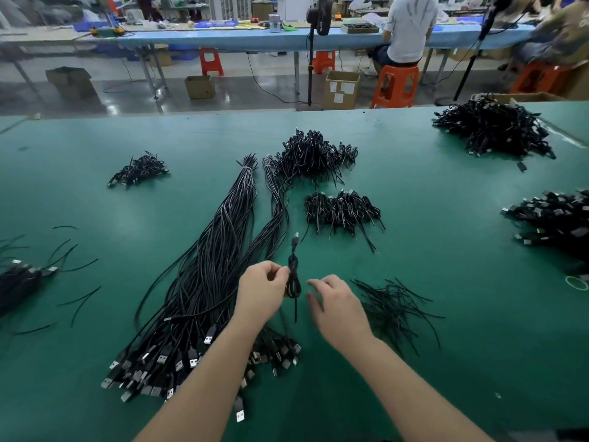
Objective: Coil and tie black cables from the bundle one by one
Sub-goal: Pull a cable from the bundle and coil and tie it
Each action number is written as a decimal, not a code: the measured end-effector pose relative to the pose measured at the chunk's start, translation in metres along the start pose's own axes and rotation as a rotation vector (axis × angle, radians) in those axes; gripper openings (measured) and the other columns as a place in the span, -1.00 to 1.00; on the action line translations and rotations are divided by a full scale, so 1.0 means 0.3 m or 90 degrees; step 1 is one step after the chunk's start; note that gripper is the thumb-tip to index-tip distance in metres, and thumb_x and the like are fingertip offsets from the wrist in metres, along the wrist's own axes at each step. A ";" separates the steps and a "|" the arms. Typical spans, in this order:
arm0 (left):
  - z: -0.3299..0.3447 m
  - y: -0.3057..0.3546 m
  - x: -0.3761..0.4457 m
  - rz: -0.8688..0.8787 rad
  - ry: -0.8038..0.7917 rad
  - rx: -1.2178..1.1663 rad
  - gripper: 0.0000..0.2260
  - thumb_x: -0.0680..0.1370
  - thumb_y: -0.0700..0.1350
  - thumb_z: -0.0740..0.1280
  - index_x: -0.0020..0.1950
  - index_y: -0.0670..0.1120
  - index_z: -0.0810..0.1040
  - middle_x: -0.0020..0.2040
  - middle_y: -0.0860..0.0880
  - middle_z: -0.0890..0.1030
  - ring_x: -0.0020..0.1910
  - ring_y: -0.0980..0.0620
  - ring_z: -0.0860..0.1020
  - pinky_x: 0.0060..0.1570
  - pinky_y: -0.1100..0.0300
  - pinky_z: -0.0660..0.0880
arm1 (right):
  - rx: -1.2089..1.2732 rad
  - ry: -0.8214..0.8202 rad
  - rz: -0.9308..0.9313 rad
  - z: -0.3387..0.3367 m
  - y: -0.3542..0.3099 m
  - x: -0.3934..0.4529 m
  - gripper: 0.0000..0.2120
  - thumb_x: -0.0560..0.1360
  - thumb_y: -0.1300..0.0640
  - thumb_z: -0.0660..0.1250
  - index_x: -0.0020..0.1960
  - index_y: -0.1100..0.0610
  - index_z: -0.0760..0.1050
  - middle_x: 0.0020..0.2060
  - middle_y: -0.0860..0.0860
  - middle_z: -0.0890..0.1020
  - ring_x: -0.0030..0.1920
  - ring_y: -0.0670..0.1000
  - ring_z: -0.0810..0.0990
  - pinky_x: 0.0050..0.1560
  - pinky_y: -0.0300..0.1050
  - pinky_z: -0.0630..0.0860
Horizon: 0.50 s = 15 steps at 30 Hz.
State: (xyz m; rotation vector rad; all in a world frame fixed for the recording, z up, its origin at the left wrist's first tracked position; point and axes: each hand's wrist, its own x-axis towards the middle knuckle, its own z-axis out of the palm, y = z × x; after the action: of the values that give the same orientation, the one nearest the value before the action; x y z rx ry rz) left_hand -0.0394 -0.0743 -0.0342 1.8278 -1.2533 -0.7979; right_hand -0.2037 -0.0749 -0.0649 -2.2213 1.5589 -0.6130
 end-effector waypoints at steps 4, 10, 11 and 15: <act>0.046 0.036 0.140 -0.027 0.029 -0.021 -0.76 0.60 -0.04 0.36 -0.24 -0.07 0.63 -0.36 -0.03 0.66 -0.45 0.08 0.56 -0.41 0.22 0.50 | -0.186 -0.048 -0.102 0.088 0.050 0.015 -0.61 0.65 0.01 0.17 0.42 0.13 0.42 0.28 0.07 0.49 0.26 0.12 0.45 0.30 0.02 0.42; 0.175 0.165 0.396 -0.026 0.026 -0.035 -0.74 0.58 -0.06 0.35 -0.22 -0.19 0.65 -0.28 -0.14 0.68 -0.20 -0.15 0.68 -0.16 0.02 0.62 | -0.186 0.044 -0.118 0.137 0.075 0.007 -0.71 0.55 0.04 0.25 0.22 0.11 0.54 0.09 0.03 0.55 0.09 0.10 0.51 0.10 0.01 0.51; 0.200 0.187 0.435 -0.026 0.021 -0.030 -0.73 0.59 -0.06 0.34 -0.21 -0.19 0.65 -0.29 -0.13 0.68 -0.23 -0.14 0.67 -0.22 0.06 0.61 | -0.185 0.049 -0.121 0.140 0.078 0.006 -0.70 0.55 0.03 0.24 0.22 0.11 0.53 0.09 0.03 0.54 0.09 0.09 0.50 0.10 0.01 0.52; 0.298 0.256 0.569 -0.035 0.016 0.040 -0.72 0.60 -0.08 0.32 -0.28 -0.14 0.59 -0.41 -0.01 0.54 -0.38 -0.04 0.49 -0.41 0.24 0.40 | -0.187 0.040 -0.120 0.142 0.082 0.008 -0.70 0.54 0.03 0.19 0.22 0.08 0.51 0.09 0.00 0.51 0.08 0.05 0.48 0.10 -0.03 0.51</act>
State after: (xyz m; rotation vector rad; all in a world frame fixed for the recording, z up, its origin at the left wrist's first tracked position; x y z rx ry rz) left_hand -0.0939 -0.2742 -0.0264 1.9239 -1.2298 -0.7714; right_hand -0.1995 -0.0834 -0.1132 -2.6138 1.5660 -0.5389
